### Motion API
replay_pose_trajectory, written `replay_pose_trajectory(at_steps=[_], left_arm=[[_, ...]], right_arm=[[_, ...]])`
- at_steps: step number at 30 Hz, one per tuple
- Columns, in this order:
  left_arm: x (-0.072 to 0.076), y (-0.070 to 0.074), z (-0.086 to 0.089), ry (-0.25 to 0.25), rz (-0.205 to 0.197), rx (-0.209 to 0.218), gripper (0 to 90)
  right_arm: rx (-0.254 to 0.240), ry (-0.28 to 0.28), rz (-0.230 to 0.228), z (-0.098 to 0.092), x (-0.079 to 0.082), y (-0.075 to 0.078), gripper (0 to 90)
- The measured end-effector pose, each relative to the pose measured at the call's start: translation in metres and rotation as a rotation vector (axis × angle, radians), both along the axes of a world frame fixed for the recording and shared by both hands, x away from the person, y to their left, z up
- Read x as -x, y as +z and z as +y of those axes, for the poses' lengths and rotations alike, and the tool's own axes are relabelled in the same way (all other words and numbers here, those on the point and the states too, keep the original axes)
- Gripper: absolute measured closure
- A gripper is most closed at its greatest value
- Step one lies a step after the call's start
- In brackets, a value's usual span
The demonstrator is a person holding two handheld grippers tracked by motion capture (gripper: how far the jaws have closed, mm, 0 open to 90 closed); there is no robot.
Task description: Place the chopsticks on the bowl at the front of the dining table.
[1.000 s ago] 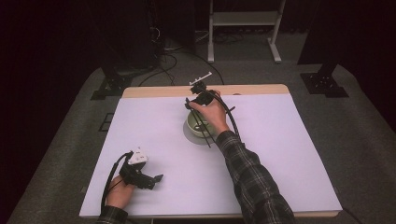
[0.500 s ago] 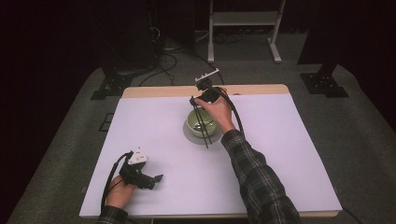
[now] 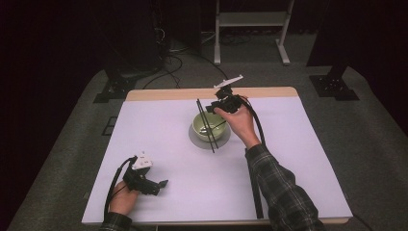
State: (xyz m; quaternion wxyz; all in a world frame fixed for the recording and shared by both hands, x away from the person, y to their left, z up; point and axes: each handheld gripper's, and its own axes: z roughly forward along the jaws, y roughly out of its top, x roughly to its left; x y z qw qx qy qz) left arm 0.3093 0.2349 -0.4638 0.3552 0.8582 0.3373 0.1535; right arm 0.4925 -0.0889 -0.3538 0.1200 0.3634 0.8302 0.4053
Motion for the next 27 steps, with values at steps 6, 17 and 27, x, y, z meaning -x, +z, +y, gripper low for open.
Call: replay_pose_trajectory(at_steps=[6,17,27], left_arm=[[0.0,0.0,0.0,-0.001,0.0,-0.001,0.0],[0.0,0.0,0.0,0.001,-0.002,0.001,0.0],[0.0,0.0,0.0,0.001,-0.002,0.002,0.0]], right_arm=[[0.005,0.036,0.016,-0.013,0.012,-0.007,82.1],[0.017,0.07,0.044,-0.018,0.021,-0.027,78.6],[0.035,0.09,0.066,-0.011,0.023,-0.04,78.6]])
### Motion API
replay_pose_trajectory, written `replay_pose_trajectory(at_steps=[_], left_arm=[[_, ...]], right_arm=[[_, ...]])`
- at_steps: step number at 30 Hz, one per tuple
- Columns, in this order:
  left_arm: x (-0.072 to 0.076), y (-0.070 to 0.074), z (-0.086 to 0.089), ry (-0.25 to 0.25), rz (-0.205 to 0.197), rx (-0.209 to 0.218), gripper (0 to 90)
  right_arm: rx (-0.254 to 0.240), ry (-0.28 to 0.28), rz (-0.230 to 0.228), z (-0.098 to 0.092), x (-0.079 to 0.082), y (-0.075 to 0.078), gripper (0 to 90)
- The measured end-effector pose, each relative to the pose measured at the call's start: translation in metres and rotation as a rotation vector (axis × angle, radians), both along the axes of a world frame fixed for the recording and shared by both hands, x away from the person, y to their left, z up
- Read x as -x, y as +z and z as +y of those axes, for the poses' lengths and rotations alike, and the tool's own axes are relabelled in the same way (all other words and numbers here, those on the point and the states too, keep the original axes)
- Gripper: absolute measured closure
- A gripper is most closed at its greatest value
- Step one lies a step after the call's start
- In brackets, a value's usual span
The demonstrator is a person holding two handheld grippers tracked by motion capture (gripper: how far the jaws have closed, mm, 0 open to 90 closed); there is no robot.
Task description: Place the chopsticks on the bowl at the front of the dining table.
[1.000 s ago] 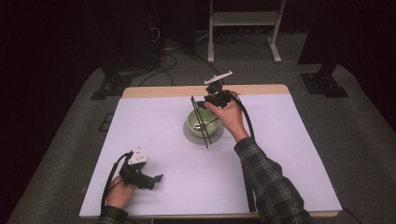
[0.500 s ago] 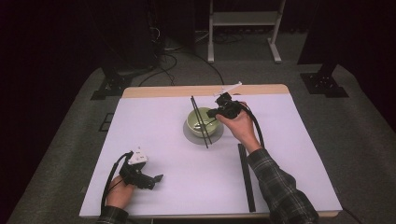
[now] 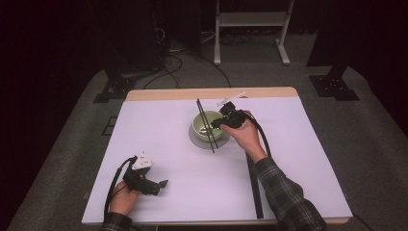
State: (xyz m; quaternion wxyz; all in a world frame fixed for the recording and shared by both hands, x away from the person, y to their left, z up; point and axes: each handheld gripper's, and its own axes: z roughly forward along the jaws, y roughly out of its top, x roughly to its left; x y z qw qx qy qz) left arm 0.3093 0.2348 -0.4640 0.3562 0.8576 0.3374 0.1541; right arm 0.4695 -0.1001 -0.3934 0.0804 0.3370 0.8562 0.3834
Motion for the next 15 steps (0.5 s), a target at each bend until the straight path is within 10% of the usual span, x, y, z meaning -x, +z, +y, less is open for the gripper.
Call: replay_pose_trajectory(at_steps=[15], left_arm=[[0.0,0.0,0.0,0.0,0.0,0.0,0.0]], right_arm=[[0.014,0.048,0.007,0.015,0.005,-0.007,77.9]])
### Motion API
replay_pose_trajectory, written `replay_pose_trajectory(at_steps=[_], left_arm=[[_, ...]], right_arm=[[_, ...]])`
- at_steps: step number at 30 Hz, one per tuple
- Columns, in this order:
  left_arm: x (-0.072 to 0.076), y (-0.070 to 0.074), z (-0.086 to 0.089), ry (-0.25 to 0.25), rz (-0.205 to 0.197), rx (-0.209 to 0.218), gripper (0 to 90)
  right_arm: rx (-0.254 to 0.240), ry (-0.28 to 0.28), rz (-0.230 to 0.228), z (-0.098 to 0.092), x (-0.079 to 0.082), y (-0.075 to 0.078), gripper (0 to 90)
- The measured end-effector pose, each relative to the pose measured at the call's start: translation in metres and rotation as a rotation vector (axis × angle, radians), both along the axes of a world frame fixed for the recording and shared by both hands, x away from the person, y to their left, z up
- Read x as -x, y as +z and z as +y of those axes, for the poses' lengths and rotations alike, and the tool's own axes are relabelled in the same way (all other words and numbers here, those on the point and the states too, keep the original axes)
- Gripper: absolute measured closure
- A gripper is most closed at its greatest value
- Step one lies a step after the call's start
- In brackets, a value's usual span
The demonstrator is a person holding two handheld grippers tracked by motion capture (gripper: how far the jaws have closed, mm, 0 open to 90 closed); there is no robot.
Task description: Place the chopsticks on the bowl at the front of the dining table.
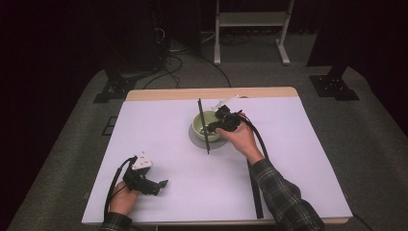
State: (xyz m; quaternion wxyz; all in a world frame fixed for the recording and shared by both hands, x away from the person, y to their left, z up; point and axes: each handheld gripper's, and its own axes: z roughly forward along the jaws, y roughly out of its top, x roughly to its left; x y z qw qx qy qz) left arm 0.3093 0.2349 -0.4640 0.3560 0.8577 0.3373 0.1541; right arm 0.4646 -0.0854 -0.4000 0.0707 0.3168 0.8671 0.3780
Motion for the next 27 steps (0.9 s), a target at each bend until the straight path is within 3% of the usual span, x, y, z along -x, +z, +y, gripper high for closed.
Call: replay_pose_trajectory(at_steps=[20,27], left_arm=[[0.0,0.0,0.0,0.0,0.0,-0.001,0.0],[0.0,0.0,0.0,0.0,0.0,-0.002,0.0]], right_arm=[[-0.003,0.021,-0.012,0.007,0.004,0.003,76.6],[-0.014,0.06,-0.047,-0.001,0.021,0.019,76.2]])
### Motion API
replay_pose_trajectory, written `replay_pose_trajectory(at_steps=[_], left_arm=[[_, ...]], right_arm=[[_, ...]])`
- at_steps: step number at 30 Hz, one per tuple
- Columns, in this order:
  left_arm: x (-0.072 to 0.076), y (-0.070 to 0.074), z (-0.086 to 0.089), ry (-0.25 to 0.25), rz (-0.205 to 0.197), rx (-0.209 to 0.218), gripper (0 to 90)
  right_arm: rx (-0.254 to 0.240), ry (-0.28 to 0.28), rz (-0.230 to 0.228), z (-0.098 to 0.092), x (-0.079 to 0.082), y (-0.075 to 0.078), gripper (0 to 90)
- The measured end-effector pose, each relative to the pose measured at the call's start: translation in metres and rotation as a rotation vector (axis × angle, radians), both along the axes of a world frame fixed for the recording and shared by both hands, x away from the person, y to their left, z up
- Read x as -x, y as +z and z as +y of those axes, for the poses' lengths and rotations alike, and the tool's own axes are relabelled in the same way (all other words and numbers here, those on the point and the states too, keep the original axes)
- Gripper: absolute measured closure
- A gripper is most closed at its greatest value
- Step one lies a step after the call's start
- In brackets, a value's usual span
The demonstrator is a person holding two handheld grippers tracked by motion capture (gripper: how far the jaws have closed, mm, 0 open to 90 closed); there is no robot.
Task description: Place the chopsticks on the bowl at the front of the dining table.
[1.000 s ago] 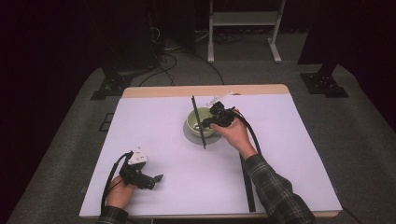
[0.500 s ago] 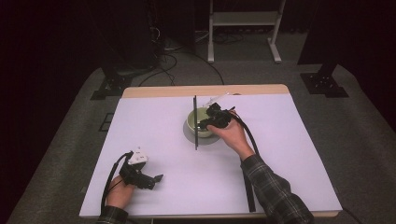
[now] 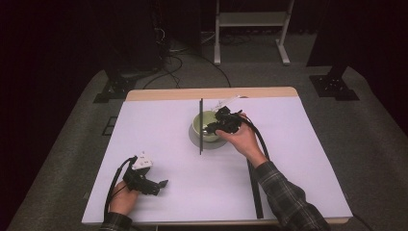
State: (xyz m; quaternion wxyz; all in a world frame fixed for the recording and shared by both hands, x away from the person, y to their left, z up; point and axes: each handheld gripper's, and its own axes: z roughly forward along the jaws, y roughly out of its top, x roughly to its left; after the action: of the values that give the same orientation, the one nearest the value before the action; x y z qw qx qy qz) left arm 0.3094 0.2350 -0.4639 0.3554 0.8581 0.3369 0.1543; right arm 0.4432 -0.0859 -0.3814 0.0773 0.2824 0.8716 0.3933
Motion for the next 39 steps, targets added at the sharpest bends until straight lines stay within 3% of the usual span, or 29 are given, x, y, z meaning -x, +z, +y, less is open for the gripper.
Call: replay_pose_trajectory(at_steps=[7,16,23,31,39], left_arm=[[0.0,0.0,0.0,-0.002,0.0,-0.003,0.0],[0.0,0.0,0.0,0.001,0.002,0.001,0.0],[0.0,0.0,0.0,0.001,0.003,0.001,0.0],[0.0,0.0,0.0,0.002,0.0,0.002,0.0],[0.0,0.0,0.0,0.0,-0.001,-0.001,0.0]], right_arm=[[-0.022,0.051,-0.017,-0.003,0.03,0.008,76.1],[-0.032,0.126,-0.036,-0.003,0.073,0.005,75.6],[-0.024,0.178,-0.031,0.004,0.093,-0.002,75.3],[0.007,0.219,-0.008,0.02,0.099,-0.019,75.1],[0.012,0.215,-0.008,0.025,0.092,-0.023,75.1]])
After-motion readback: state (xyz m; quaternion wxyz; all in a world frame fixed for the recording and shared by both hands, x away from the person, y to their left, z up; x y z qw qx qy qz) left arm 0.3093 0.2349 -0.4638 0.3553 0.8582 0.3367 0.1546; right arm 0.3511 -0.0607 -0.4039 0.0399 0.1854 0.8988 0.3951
